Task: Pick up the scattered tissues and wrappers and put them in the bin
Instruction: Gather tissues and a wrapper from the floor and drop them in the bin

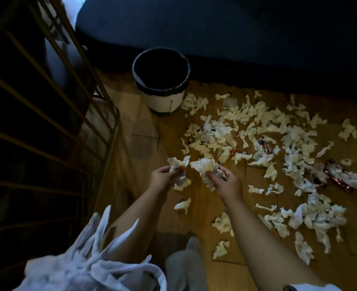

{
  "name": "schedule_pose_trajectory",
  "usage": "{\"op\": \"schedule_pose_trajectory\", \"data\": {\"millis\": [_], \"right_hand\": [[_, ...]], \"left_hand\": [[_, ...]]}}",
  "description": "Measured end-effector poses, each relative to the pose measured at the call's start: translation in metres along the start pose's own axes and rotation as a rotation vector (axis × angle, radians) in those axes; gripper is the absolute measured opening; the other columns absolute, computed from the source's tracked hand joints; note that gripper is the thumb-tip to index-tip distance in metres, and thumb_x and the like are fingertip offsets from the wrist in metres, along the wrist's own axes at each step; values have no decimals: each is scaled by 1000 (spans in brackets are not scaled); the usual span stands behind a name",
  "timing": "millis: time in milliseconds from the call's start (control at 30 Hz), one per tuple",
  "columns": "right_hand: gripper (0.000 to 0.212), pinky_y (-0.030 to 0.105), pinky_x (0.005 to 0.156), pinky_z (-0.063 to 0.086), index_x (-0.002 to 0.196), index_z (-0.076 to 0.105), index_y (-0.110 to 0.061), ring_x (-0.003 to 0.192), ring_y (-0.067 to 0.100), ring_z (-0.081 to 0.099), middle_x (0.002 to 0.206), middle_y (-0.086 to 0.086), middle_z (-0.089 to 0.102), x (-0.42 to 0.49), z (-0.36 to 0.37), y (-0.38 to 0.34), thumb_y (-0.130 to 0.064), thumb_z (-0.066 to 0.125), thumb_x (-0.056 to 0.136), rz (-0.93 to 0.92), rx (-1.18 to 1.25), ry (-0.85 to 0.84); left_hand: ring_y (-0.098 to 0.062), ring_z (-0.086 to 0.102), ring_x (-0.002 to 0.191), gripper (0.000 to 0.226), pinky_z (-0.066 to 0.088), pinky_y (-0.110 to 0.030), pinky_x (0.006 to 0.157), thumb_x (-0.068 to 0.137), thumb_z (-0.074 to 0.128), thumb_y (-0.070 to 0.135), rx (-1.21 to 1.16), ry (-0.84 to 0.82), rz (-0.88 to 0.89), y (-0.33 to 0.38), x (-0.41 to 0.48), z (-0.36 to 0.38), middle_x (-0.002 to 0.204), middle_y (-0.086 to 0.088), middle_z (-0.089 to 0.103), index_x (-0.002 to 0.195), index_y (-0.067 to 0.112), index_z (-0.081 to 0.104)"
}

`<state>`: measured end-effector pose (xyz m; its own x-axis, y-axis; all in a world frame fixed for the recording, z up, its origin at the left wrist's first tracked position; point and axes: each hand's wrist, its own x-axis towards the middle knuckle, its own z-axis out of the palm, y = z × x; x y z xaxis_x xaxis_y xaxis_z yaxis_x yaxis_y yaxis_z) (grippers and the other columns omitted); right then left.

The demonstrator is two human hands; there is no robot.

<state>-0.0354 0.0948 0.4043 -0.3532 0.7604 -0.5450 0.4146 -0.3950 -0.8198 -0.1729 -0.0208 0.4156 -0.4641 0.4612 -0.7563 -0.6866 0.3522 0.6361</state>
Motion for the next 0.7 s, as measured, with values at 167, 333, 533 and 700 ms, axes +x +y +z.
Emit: {"op": "schedule_pose_trajectory", "data": {"millis": [167, 333, 533, 700], "right_hand": [[54, 15, 58, 50, 129, 52, -12, 95, 18, 61, 125, 12, 60, 24, -8, -42, -19, 71, 80, 23, -3, -27], [52, 34, 80, 55, 126, 56, -15, 104, 24, 62, 125, 12, 60, 65, 4, -74, -22, 74, 77, 40, -29, -58], [52, 37, 87, 53, 125, 56, -15, 105, 23, 61, 125, 9, 59, 134, 60, -115, -22, 74, 77, 57, 7, -51], [46, 31, 77, 53, 124, 54, -18, 98, 20, 60, 114, 3, 59, 212, 120, -156, -23, 70, 81, 49, 87, -37]], "left_hand": [[-15, 65, 80, 35, 55, -21, 60, 87, 63, 10, -36, 36, -25, 39, 10, 17, 96, -7, 66, 121, 4, 56], [-18, 62, 83, 37, 53, -27, 69, 83, 65, 9, -67, 52, 11, 81, 41, 23, 98, -9, 63, 118, 2, 56], [-28, 62, 100, 43, 52, -43, 90, 78, 70, 13, -123, 103, 4, 134, 102, 17, 105, -13, 65, 119, 3, 57], [-22, 63, 87, 33, 53, -29, 73, 82, 67, 13, -121, 91, 62, 195, 177, 4, 93, -8, 65, 113, 5, 59]]}}
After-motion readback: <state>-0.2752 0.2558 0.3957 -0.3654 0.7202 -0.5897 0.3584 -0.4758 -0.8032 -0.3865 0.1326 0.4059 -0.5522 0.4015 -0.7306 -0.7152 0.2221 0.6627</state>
